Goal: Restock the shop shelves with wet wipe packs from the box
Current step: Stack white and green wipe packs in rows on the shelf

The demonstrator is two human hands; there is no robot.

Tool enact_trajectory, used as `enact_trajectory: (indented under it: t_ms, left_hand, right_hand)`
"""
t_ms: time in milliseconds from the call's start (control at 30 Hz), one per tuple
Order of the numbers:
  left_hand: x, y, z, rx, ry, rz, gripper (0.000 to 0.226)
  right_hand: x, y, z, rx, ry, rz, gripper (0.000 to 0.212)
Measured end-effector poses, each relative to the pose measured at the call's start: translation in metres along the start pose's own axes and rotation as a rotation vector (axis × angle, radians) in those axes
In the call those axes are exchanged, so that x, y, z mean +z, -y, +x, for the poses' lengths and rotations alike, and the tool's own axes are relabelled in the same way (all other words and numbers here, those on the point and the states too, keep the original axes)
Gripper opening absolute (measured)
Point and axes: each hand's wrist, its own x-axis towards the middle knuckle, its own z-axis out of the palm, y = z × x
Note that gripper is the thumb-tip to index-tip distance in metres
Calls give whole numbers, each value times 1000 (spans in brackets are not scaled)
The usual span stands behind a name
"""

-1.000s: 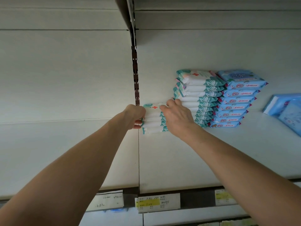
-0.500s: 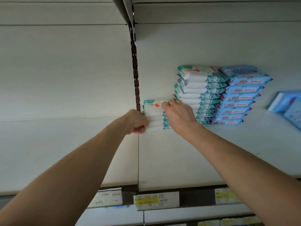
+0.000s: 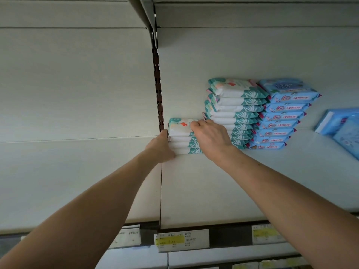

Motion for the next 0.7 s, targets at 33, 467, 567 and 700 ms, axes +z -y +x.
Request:
enact_trajectory:
  t_ms: [33,467,567,700]
  left_hand:
    - [-7,-2,-2,-35,53,-95,49]
    - [-34,-17,-8,-127,-49,-359,40]
    - [-41,-16,-13,-90,-104,-345,27]
    - [-52,-13,-27,-91,-156,-344,17]
  right_hand:
    - [0,0,0,0,-1,0,55]
    - [-13,14,6,39,13,-67,42]
    - [-22,26,4,0,-26,-78,37]
    - [-37,37,0,-60,-15,-60,29]
